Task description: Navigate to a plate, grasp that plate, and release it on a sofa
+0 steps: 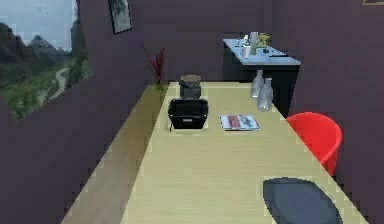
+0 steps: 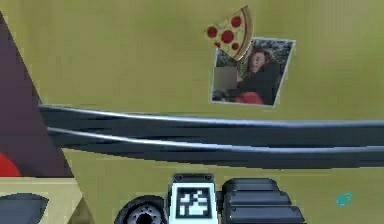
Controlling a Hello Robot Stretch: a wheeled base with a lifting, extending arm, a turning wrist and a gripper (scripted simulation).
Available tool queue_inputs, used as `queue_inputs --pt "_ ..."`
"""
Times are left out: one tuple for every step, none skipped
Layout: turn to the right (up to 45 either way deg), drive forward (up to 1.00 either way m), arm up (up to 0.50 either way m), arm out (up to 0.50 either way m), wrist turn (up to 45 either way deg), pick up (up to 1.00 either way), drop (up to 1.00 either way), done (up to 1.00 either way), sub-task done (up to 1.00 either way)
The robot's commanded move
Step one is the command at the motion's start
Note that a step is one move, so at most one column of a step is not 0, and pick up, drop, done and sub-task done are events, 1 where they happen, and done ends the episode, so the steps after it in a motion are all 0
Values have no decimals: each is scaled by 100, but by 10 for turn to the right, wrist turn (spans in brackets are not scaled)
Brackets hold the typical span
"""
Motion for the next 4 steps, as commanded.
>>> queue_inputs --pt "330 0 0 0 0 0 0 0 0" --pt "0 15 0 0 0 0 0 0 0" --pt "-450 0 0 0 0 0 0 0 0" --pt "-360 0 0 0 0 0 0 0 0"
